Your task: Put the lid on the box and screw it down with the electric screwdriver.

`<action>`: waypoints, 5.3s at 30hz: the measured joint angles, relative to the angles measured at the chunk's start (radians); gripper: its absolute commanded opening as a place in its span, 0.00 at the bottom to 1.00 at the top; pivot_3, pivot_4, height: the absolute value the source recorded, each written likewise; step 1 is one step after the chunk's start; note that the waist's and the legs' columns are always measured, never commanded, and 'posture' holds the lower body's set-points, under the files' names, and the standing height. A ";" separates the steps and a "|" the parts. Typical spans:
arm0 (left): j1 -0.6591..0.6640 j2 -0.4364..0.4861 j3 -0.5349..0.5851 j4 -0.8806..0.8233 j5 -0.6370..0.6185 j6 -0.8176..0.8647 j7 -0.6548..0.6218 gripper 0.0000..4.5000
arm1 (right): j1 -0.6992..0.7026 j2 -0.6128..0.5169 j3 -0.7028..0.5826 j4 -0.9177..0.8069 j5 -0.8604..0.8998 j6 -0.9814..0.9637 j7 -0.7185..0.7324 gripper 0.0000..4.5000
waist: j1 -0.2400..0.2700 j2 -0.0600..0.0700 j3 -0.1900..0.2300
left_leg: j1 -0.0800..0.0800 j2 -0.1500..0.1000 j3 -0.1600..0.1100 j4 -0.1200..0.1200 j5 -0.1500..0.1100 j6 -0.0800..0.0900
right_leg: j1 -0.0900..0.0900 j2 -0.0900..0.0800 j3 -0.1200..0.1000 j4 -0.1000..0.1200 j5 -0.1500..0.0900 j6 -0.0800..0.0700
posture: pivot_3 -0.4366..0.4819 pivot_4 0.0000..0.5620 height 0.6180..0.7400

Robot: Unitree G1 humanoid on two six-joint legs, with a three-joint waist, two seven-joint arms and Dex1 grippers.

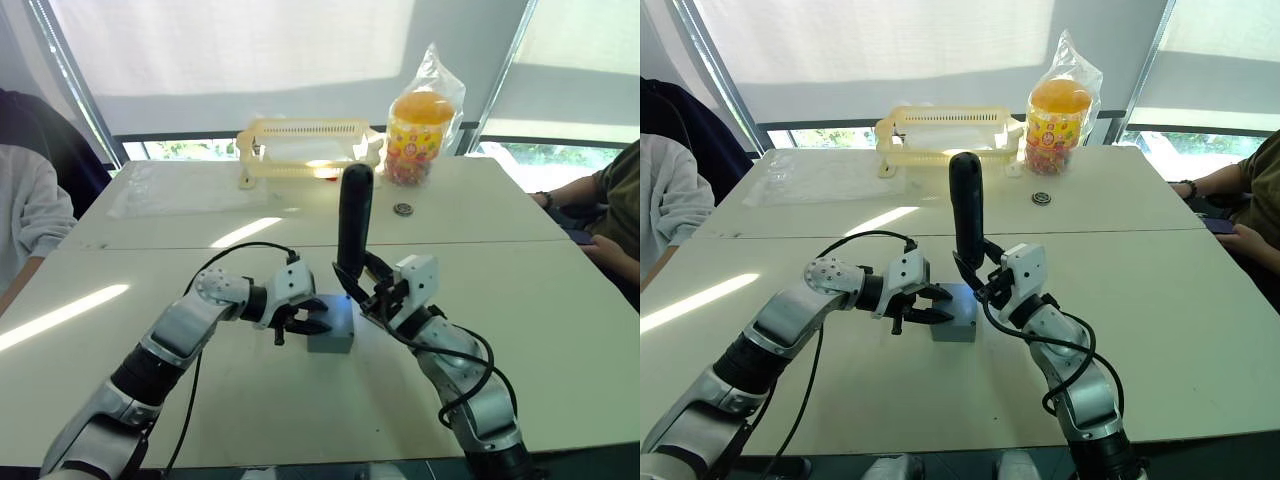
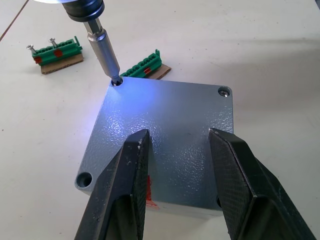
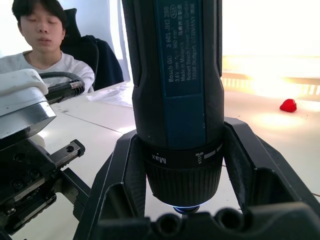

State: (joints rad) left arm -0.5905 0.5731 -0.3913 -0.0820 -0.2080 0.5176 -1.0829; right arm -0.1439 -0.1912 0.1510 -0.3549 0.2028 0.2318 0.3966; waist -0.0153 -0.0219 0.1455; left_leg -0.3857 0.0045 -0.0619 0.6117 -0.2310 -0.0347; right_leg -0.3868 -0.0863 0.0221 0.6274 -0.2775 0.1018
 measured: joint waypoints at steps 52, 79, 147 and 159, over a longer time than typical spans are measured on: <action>0.014 -0.011 0.002 0.001 0.004 -0.022 0.017 0.42 | -0.030 0.001 0.027 -0.012 -0.031 0.052 0.029 0.40 | -0.004 0.002 -0.004 | 0.002 0.010 0.001 -0.009 0.000 0.000 | -0.003 0.014 -0.002 -0.002 -0.001 -0.007 | 0.48 0.27 1.00; 0.029 -0.005 0.034 -0.009 0.000 -0.033 0.007 0.42 | -0.105 0.002 -0.070 -0.255 0.170 0.328 -0.070 0.40 | 0.001 0.013 0.005 | -0.005 0.009 0.002 -0.015 0.001 0.000 | -0.006 0.021 -0.003 -0.008 0.001 -0.010 | 0.48 0.27 1.00; 0.049 0.006 0.030 -0.004 0.004 -0.041 0.024 0.42 | -0.001 -0.034 0.056 0.032 -0.034 -0.080 0.042 0.40 | -0.001 0.004 -0.006 | 0.012 0.012 0.002 -0.015 0.000 0.000 | 0.007 0.022 -0.002 -0.001 -0.003 -0.015 | 0.48 0.27 1.00; 0.055 0.006 0.030 -0.010 0.004 -0.037 0.024 0.42 | -0.016 -0.033 0.049 0.045 -0.022 -0.063 0.046 0.40 | 0.000 0.003 -0.008 | 0.013 0.013 -0.001 -0.016 0.000 0.000 | 0.005 0.021 -0.002 -0.003 -0.003 -0.015 | 0.48 0.27 1.00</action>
State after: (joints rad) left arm -0.5357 0.5790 -0.3618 -0.0917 -0.2044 0.4802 -1.0585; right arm -0.1599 -0.2245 0.2000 -0.3096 0.1803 0.1687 0.4428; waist -0.0155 -0.0192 0.1378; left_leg -0.3727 0.0179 -0.0626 0.5961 -0.2309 -0.0347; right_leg -0.3818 -0.0652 0.0200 0.6242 -0.2802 0.0869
